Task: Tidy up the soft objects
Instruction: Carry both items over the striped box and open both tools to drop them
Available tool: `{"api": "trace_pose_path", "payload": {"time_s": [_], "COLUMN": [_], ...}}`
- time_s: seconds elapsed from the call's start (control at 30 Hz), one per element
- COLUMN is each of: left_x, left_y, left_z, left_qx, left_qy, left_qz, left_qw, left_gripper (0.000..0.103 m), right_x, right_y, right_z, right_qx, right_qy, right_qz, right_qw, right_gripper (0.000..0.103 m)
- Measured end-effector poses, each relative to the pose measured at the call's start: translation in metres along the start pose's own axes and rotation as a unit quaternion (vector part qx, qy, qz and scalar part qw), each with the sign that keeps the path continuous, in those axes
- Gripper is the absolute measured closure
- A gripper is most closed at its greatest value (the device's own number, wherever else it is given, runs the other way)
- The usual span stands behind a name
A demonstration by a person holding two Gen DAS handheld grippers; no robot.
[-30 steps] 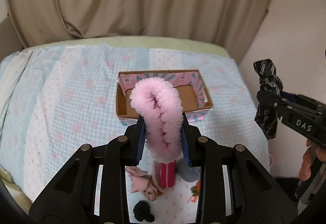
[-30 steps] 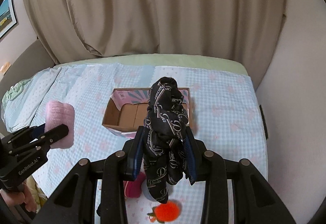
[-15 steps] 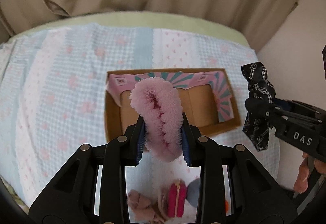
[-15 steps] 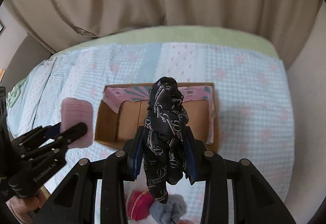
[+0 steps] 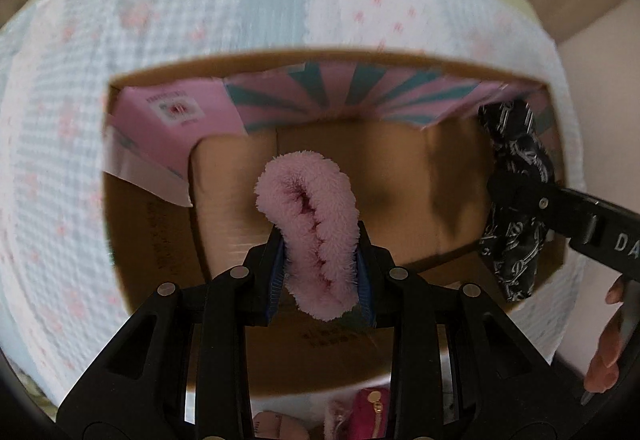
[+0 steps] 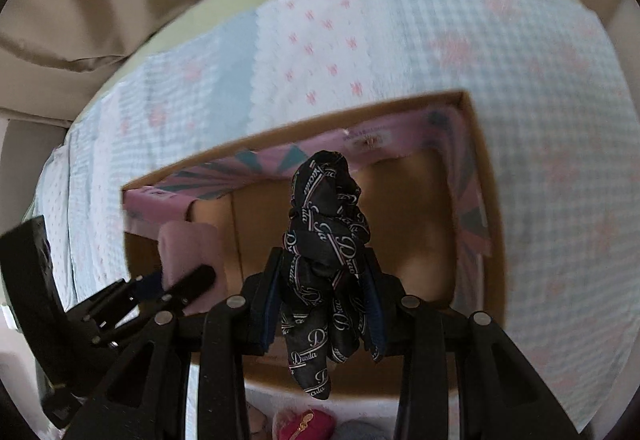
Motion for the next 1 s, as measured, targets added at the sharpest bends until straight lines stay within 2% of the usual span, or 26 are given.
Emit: {"api": "trace_pose_path", "payload": {"time_s": [0.1,0.13,0.17,0.2,0.23,0.27,0.33,0.47,0.63,0.87,1.0], "left_x": [0.000,0.000,0.000,0.000,0.000,-0.001,-0.002,-0.005,-0.005,0.002,0.008], "left_y": [0.010,0.011,0.010,0.009,0.005,0.000,-0.008,-0.008,-0.017,-0.039,-0.065], "left_z": [-0.001,0.000,0.002,0.005,0.008,0.012,0.015,0.011,0.004,0.001,-0.003], "left_qx": [-0.006,-0.005,-0.002,0.003,0.011,0.021,0.037,0.023,0.021,0.037,0.053], "left_qy": [0.010,0.013,0.017,0.021,0.025,0.028,0.028,0.029,0.031,0.035,0.036], "left_qz": [0.012,0.014,0.016,0.018,0.026,0.035,0.036,0.031,0.031,0.033,0.031], "left_qw": [0.9998,0.9998,0.9997,0.9996,0.9993,0.9988,0.9983,0.9988,0.9988,0.9981,0.9975], "left_gripper": [0.075,0.067,0.044,0.025,0.001,0.000,0.000,0.000,0.000,0.000,0.000], "right_x": [0.000,-0.001,-0.002,-0.002,-0.002,-0.003,-0.005,-0.008,-0.005,-0.010,-0.015], "right_y": [0.011,0.012,0.014,0.016,0.018,0.019,0.022,0.021,0.010,-0.015,-0.034], "right_z": [0.002,0.004,0.006,0.008,0.011,0.014,0.017,0.017,0.016,0.013,0.006], "right_qx": [-0.005,-0.004,-0.002,-0.002,0.001,0.006,0.006,0.001,0.020,0.040,0.051], "right_qy": [-0.005,-0.008,-0.009,-0.010,-0.010,-0.009,-0.016,-0.023,-0.008,-0.014,-0.024], "right_qz": [-0.002,-0.004,-0.006,-0.007,-0.009,-0.007,0.000,0.005,0.013,0.012,0.009], "right_qw": [1.000,1.000,1.000,1.000,1.000,1.000,1.000,1.000,1.000,0.999,0.998], "right_gripper": [0.069,0.069,0.069,0.069,0.062,0.037,0.000,0.000,0.000,0.000,0.000]}}
Point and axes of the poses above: each gripper's, at about its wrist camera, not at the fingertips, and y roughly the way its jaws point, x to its right, z to its top, the point moved 9 cm from there along y, roughly the way its jaws point, and after that the axes turned 3 degrees about -y, right-handed, at the moved point
